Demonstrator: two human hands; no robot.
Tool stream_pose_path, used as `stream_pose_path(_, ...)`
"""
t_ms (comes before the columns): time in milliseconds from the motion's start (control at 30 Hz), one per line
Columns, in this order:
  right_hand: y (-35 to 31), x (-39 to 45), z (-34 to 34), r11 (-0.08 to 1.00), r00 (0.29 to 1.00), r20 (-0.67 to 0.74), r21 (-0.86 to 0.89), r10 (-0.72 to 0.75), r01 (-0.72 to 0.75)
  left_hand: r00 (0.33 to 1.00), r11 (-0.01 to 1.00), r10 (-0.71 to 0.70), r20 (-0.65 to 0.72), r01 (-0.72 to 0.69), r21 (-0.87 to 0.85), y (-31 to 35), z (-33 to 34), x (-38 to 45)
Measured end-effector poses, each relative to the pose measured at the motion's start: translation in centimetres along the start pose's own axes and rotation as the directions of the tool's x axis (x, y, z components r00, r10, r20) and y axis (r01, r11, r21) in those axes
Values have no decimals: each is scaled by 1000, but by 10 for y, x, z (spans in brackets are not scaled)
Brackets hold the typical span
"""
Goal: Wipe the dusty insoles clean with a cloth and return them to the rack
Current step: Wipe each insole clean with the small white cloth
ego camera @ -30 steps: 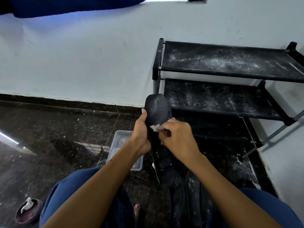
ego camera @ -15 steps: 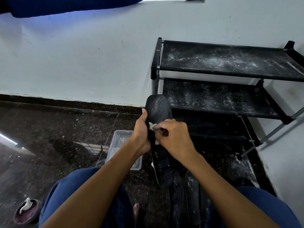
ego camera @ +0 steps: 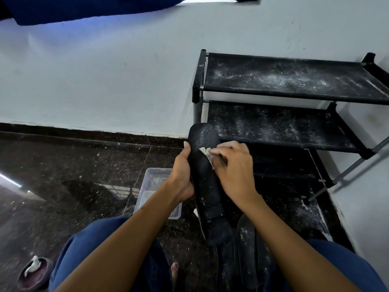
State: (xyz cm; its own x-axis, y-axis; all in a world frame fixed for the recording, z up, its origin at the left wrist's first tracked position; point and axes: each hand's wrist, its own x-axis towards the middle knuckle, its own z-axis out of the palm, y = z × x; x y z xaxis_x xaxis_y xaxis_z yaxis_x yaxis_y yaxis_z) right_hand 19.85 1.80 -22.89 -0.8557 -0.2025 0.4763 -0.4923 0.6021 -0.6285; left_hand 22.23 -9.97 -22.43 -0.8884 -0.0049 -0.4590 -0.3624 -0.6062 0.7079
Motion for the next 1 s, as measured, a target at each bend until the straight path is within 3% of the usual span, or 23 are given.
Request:
stream_pose_path(200, 0, -2, 2, 1000, 1000, 22, -17, 17, -16, 1000, 1000, -1, 11, 1, 22, -1, 1, -1)
stream_pose_path(367, -3, -6, 3, 989, 994, 37, -103, -106, 109, 1000, 1000, 13, -3, -13, 13, -1, -1, 1)
stream_pose_path(600, -3, -4, 4, 992, 993, 63, -77, -98, 103, 1000, 999, 8, -2, -7, 37, -5, 0, 2)
stream_pose_path(767, -5, -5, 4, 992, 974, 189, 13, -127, 126, 999, 999, 15, -36, -13, 49, -4, -1, 4)
stream_pose_path(933, 6, 4, -1, 996, 997, -22, -60, -72, 70, 1000, 998, -15, 8, 14, 66, -8, 2, 4)
stream_pose_path(1000, 4, 1, 0, 995, 995, -3, -12, -104, 104, 1000, 998, -21, -2, 21, 61, -9, 2, 5)
